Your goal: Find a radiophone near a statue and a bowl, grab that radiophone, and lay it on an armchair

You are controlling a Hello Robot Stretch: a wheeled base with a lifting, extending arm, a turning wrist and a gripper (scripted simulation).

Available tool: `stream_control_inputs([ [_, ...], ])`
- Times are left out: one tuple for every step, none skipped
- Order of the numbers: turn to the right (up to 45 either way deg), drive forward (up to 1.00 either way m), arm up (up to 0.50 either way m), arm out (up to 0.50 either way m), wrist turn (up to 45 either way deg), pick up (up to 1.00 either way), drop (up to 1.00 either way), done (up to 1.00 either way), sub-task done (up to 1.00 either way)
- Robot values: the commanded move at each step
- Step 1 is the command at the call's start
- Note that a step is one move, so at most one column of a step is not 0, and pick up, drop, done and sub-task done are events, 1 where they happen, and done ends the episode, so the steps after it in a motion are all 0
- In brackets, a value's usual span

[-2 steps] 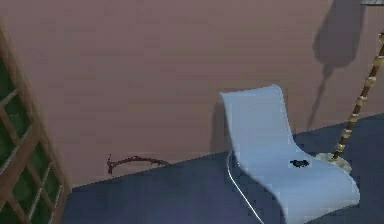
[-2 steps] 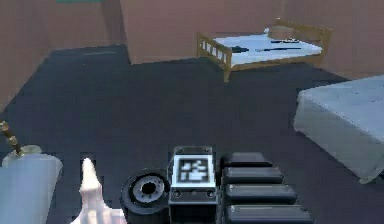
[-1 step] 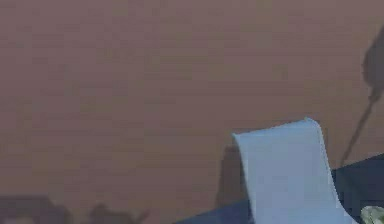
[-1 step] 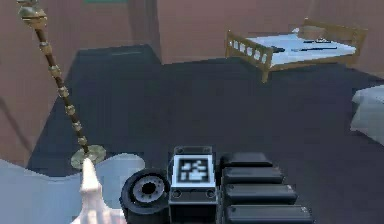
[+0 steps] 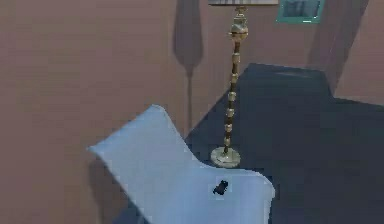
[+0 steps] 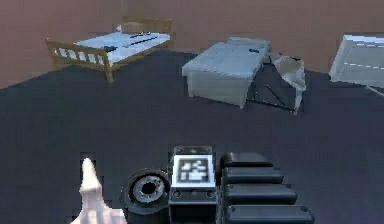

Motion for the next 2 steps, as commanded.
stream_control_inputs([
  [45.0, 0.00, 0.00, 0.00, 0.0, 0.00, 0.00, 0.00, 0.00],
  [39.0, 0.00, 0.00, 0.00, 0.0, 0.00, 0.00, 0.00, 0.00],
])
